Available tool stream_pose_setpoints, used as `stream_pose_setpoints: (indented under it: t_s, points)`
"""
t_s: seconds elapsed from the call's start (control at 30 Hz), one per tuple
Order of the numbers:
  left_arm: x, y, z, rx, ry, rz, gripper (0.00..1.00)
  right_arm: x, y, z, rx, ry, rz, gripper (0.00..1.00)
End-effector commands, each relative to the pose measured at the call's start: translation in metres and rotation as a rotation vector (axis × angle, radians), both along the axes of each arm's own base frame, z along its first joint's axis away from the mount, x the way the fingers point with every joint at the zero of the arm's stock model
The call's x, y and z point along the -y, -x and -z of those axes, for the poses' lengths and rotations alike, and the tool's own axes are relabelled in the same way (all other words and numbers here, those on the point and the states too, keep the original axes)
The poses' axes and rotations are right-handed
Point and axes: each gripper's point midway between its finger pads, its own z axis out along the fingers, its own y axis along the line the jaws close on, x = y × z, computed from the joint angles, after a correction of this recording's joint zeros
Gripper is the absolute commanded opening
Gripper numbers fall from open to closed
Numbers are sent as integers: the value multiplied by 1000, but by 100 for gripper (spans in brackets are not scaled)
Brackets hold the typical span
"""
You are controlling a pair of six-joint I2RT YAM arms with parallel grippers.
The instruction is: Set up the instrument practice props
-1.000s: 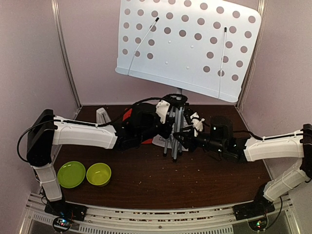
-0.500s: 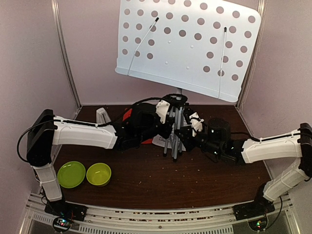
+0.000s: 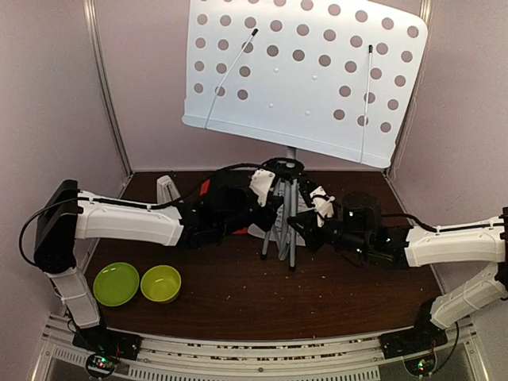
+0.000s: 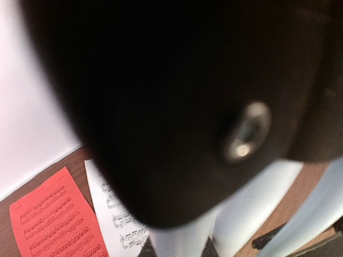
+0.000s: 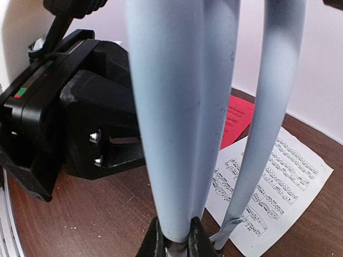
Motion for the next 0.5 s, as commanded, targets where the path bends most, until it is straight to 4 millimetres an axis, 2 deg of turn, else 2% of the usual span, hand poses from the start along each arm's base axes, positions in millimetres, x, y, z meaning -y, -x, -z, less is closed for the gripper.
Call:
stream_pose_setpoints:
  t_s: [0.0, 0.2, 0.47]
  points:
    - [-28, -1, 29, -26, -161, -28, 0, 18, 1, -25, 22, -43, 50, 0]
    - [-46, 9, 33, -26, -187, -29, 0, 34, 17, -28, 10, -41, 37, 0]
    - [-73, 21, 49, -41, -235, -47, 0, 56, 40, -7, -42, 7, 17, 0]
